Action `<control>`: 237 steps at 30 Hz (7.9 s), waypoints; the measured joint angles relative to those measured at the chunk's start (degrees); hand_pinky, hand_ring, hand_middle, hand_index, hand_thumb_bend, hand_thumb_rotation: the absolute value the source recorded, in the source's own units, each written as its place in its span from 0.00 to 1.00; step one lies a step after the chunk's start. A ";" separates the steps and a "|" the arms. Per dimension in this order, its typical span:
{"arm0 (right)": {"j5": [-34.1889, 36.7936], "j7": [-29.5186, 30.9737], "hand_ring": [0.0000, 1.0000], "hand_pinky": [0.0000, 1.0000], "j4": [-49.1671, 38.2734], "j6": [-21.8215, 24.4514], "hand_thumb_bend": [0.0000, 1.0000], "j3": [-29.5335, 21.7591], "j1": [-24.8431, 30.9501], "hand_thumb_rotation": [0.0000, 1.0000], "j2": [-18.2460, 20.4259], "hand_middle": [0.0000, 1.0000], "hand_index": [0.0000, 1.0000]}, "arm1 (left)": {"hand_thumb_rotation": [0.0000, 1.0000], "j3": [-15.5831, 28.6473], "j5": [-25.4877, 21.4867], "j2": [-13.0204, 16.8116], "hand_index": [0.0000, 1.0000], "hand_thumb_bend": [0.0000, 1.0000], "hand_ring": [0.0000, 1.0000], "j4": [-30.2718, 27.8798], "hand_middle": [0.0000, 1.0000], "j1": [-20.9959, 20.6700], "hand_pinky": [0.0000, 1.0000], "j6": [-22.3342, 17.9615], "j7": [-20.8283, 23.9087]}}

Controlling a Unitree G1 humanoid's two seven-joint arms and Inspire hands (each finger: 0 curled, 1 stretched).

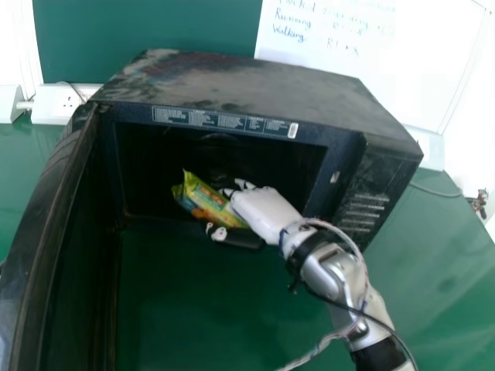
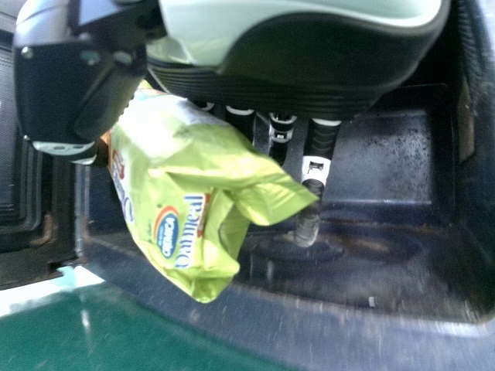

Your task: Put biscuit inside oven

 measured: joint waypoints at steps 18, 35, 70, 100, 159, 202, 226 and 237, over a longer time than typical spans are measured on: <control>-2.15 -6.67 0.47 0.39 20.12 0.69 0.47 4.06 -11.58 0.00 3.58 0.52 0.51 | 0.91 -1.13 0.00 0.04 0.83 0.88 0.79 0.81 0.82 0.02 0.83 -0.97 -1.39; 0.46 -18.32 0.47 0.39 49.41 -2.37 0.47 6.35 -24.27 0.00 7.83 0.52 0.51 | 0.92 -1.16 0.33 0.12 0.81 0.84 0.74 1.42 0.77 0.27 0.85 -1.86 -1.84; 2.22 -22.30 0.43 0.18 64.40 2.89 0.50 10.58 -32.91 0.00 13.38 0.50 0.49 | 0.96 -2.02 2.85 0.46 0.79 0.82 0.79 6.27 0.81 -0.61 0.84 -10.36 -6.63; 4.53 -24.42 0.37 0.28 66.54 3.89 0.50 10.83 -33.05 0.05 14.72 0.53 0.49 | 0.92 -2.51 2.23 2.98 0.78 0.79 0.78 7.76 0.79 0.69 0.86 -14.19 -9.64; 10.77 -32.32 0.96 0.86 56.23 -10.86 0.89 4.98 -24.71 0.93 4.28 0.96 0.99 | 0.99 -1.84 13.60 1.50 0.82 0.83 0.80 11.10 0.79 0.56 0.80 -19.49 -2.06; 20.62 -2.10 0.96 0.87 -9.11 -3.06 0.89 -14.20 11.98 0.93 -13.15 0.96 1.00 | 1.00 -1.92 13.64 2.87 0.82 0.79 0.81 10.80 0.82 1.19 0.78 -19.15 -1.22; 40.25 1.28 0.94 0.85 -22.13 -5.11 0.88 -30.65 30.86 0.92 -13.26 0.95 0.99 | 1.00 -1.88 13.64 3.40 0.83 0.76 0.81 10.75 0.85 0.20 0.69 -18.18 -0.97; 61.97 7.98 0.93 0.85 -28.72 3.21 0.86 -39.08 38.91 0.92 -12.43 0.94 0.99 | 1.00 -1.60 13.61 4.09 0.87 0.76 0.88 10.73 0.90 -0.74 0.88 -17.19 -0.16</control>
